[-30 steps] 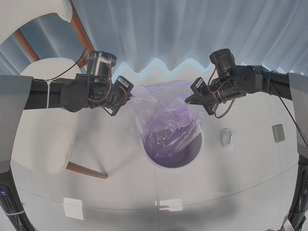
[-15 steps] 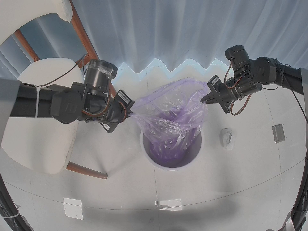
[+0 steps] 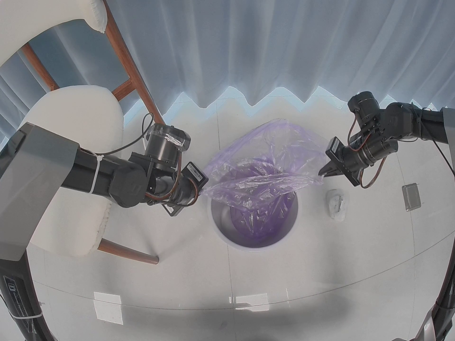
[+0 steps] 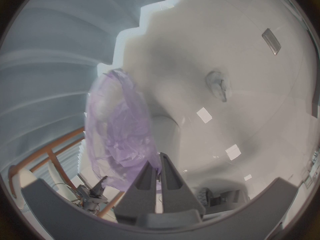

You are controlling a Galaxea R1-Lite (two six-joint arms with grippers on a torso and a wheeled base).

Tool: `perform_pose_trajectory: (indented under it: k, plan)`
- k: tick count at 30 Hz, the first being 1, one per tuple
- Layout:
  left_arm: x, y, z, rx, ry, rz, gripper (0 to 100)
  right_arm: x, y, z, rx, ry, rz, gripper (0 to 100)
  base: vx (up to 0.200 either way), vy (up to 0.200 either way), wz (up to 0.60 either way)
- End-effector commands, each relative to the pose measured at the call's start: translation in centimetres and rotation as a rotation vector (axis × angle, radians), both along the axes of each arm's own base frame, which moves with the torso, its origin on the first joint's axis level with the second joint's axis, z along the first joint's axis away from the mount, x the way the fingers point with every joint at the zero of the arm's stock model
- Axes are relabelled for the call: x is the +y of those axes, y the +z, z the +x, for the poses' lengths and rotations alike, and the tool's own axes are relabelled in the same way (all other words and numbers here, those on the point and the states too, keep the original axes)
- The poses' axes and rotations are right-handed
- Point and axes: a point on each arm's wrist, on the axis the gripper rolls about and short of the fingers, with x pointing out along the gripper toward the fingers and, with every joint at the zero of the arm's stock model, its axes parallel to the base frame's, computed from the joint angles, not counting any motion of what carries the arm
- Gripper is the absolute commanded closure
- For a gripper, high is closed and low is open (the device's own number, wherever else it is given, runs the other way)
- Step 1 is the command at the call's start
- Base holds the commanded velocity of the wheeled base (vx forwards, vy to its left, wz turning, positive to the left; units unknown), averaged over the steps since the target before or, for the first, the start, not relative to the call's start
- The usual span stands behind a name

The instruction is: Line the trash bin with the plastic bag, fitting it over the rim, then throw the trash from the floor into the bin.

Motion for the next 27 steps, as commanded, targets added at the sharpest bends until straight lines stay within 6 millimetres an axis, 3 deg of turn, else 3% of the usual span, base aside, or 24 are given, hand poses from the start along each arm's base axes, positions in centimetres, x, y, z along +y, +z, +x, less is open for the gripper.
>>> perform_pose_trajectory:
  k: [1, 7, 14, 21, 27]
  plan:
    - [0.9, -2.4, -1.3, 0.062, -0.043, 0.094, 100, -0.8, -2.0, -1.6, 0.077, 0.042, -0.054, 100, 0.000, 0.000, 0.00]
    - [1.8, -4.0, -2.7, 0.116, -0.076, 0.148, 100, 0.1, -5.3, -3.4, 0.164, 0.124, -0.103, 100, 0.000, 0.000, 0.00]
    - [2.1, -5.7, -3.7, 0.175, -0.086, 0.177, 100, 1.9, -8.8, -5.0, 0.139, 0.185, -0.121, 100, 0.000, 0.000, 0.00]
    - [1.8, -7.1, -5.1, 0.228, -0.110, 0.214, 100, 2.3, -10.1, -7.3, 0.192, 0.206, -0.147, 100, 0.000, 0.000, 0.00]
    - [1.2, -9.0, -5.1, 0.242, -0.121, 0.277, 100, 2.7, -11.9, -7.6, 0.161, 0.215, -0.169, 100, 0.000, 0.000, 0.00]
